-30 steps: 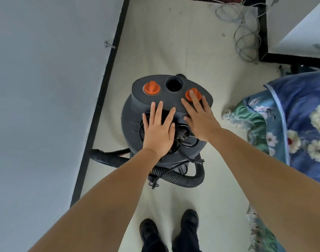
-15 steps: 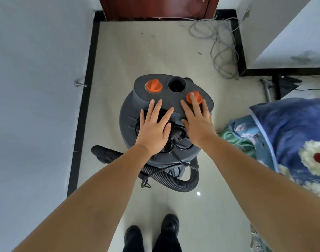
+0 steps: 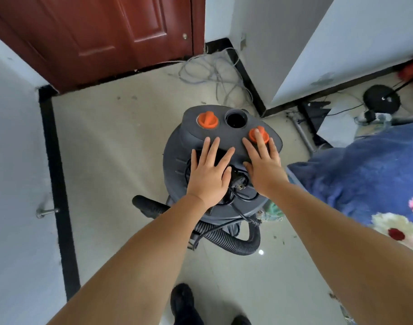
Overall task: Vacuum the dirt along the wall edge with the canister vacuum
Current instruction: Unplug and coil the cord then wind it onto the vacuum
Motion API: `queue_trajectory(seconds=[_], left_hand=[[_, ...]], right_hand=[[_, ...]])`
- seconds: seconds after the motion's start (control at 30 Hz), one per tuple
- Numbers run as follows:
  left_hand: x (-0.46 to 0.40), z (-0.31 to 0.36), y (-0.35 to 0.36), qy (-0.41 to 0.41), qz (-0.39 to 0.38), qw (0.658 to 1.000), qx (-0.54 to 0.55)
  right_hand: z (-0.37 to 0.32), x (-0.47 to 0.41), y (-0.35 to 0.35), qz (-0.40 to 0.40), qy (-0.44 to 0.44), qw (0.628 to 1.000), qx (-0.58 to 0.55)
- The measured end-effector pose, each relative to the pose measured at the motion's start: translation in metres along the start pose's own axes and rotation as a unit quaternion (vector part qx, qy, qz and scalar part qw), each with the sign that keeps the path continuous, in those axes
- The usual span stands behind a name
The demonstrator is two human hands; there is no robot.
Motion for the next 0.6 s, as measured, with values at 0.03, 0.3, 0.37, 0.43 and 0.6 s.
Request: queue_trajectory(seconds=[0.03, 0.3, 0.37, 0.43, 0.6], left_hand=[[-0.018, 0.001, 0.001, 0.014, -0.003, 1.0, -0.002], [-0.145, 0.029, 0.014, 0.122, -0.043, 0.992, -0.001], [-0.173, 0.04, 0.016, 0.152, -0.047, 0.987, 0.004], [-0.198, 0.052, 0.021, 0.181, -0.055, 0.982, 0.012], [-0.254, 0.088, 0.029, 0.243, -0.065, 0.968, 0.018]], right_hand=[[0.006, -0.012, -0.007, 0.001, 0.009, 1.0, 0.006], [0.065, -0.077, -0.059, 0.033, 0.101, 0.994, -0.012], [0.081, -0.088, -0.073, 0.045, 0.133, 0.99, -0.026], [0.096, -0.095, -0.084, 0.058, 0.163, 0.984, -0.036], [0.139, -0.112, -0.112, 0.087, 0.219, 0.97, -0.052]])
Point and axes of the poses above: each hand's wrist, its own x-axis away from the middle knuckle, its own y-axis out of the palm, z = x × y, the point moved 8 cm from there along -x, towards the middle knuckle, and after that the axes turned 14 degrees about -x, right-handed, at the moved point
